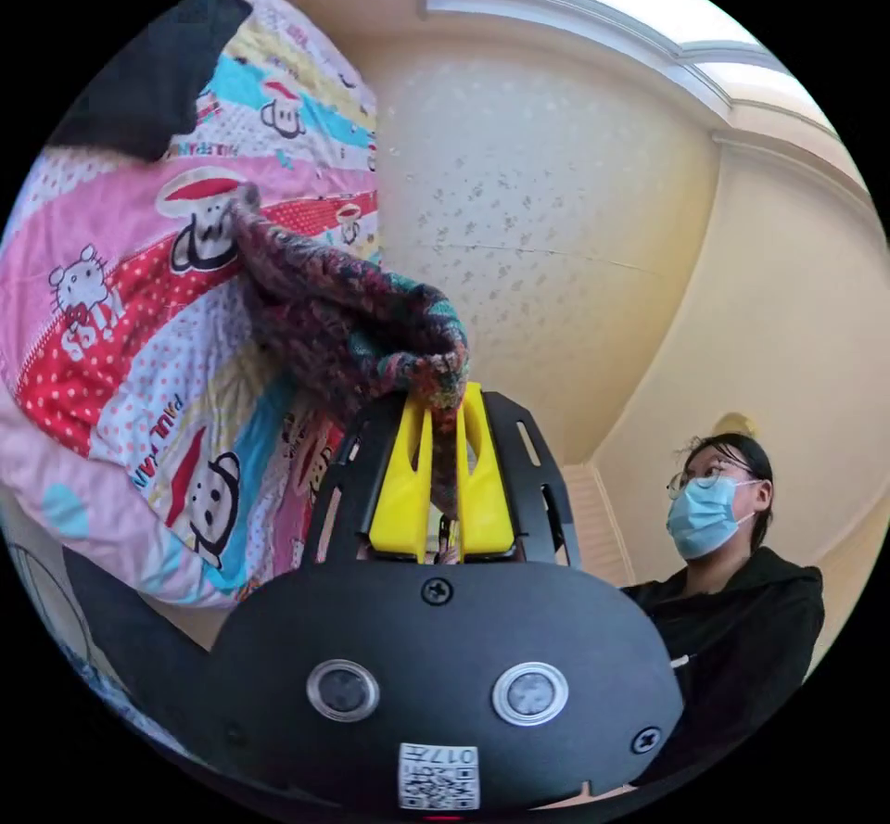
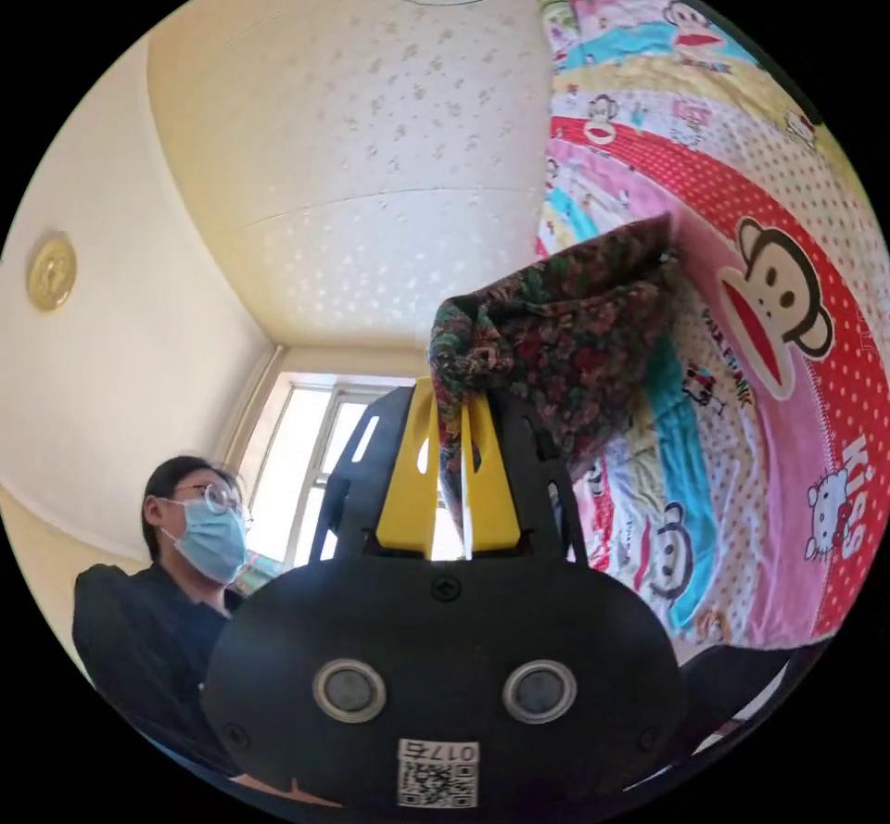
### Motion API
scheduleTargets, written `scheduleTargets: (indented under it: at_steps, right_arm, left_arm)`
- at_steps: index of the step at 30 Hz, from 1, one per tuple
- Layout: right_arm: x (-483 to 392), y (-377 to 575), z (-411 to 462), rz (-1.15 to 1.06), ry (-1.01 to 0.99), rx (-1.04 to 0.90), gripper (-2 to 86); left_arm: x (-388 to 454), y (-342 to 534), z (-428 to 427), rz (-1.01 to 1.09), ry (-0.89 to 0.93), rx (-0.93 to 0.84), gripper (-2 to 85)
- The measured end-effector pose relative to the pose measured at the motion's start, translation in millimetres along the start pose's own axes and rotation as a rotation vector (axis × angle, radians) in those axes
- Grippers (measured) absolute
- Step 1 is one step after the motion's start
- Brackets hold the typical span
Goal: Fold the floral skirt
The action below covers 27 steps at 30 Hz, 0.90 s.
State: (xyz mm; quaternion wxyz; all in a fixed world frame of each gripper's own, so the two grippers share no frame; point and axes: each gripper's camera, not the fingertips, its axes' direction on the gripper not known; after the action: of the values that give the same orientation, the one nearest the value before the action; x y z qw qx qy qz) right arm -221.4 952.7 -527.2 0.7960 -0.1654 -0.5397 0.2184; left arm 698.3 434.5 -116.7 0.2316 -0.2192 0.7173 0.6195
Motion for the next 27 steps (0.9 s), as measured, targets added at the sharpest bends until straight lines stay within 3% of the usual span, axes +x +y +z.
scheduleTargets:
  at_steps: [7,12,19,21,23,25,27]
  right_arm:
    - [-121,40,-49,-0.006,-0.228,0.017,1.2]
    - [-99,21,-29,0.080,-0.266,0.125,2.4]
    - [24,-137,91,-0.045,-0.129,0.177,9.5]
    - [61,-170,115,-0.043,-0.135,0.224,10.0]
    - [85,-180,132,-0.011,-0.221,0.316,10.2]
    - [88,-181,159,-0.074,-0.155,0.201,9.9]
    - [84,-170,186,-0.145,0.001,-0.011,9.8]
  left_arm:
    - [164,59,-51,0.289,0.055,-0.099,5.1]
    - [175,40,-16,0.353,-0.023,-0.101,5.1]
    - [25,-116,129,0.256,-0.002,-0.060,10.0]
    - [-39,-160,161,0.161,0.050,-0.042,12.3]
    - [-108,-187,168,0.056,0.232,0.111,12.2]
    - [-139,-190,163,0.043,0.300,0.154,11.9]
    - [-149,-182,157,0.109,0.223,0.075,11.8]
